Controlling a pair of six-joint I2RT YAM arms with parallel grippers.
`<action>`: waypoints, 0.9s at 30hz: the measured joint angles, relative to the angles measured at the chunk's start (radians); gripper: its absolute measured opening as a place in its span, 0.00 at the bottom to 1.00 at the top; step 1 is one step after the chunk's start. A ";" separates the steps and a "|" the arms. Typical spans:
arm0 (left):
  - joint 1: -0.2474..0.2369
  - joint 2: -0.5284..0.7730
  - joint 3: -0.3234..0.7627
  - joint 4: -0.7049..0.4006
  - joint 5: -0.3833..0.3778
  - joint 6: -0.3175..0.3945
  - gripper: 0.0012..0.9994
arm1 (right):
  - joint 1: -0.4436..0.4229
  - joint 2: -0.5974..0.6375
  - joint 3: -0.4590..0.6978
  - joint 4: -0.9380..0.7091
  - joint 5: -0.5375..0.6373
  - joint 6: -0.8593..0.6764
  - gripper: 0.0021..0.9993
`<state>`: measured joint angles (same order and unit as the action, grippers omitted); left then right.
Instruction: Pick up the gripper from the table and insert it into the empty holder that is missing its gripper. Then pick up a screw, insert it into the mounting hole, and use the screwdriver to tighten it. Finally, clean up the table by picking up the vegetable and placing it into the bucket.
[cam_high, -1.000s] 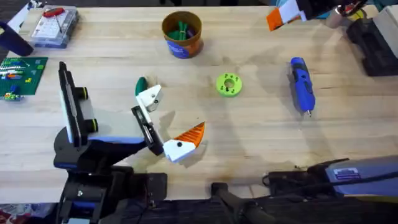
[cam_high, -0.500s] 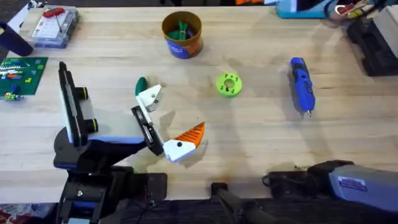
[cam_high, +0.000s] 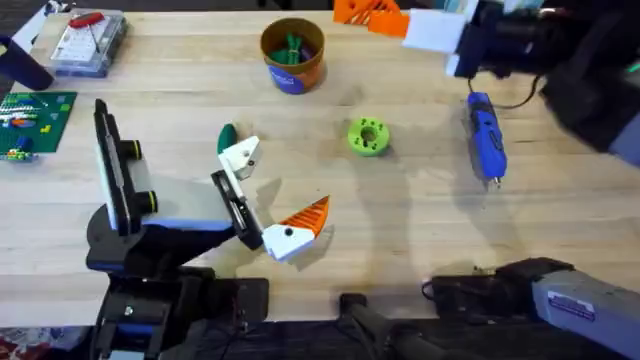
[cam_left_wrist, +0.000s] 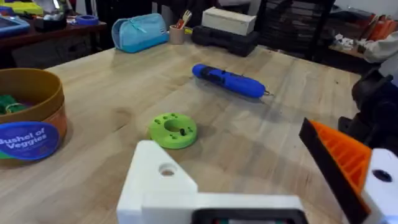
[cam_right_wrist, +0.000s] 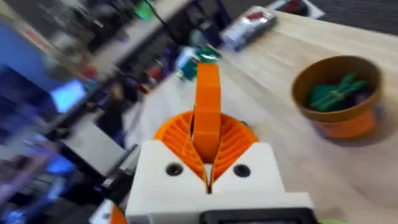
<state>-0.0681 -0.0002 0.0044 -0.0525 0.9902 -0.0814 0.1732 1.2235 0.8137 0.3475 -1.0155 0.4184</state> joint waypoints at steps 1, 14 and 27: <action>0.000 0.000 0.000 0.000 0.000 0.000 0.99 | -0.001 0.004 -0.029 0.058 -0.030 0.053 0.00; 0.000 0.000 0.000 0.000 0.000 0.000 0.99 | 0.023 0.165 -0.097 0.330 -0.394 0.419 0.00; 0.000 0.000 0.000 0.000 0.000 0.000 0.99 | 0.132 0.364 -0.173 0.414 -0.495 0.587 0.00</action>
<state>-0.0681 -0.0002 0.0044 -0.0525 0.9901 -0.0814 0.3049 1.5876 0.6406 0.7618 -1.5108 1.0052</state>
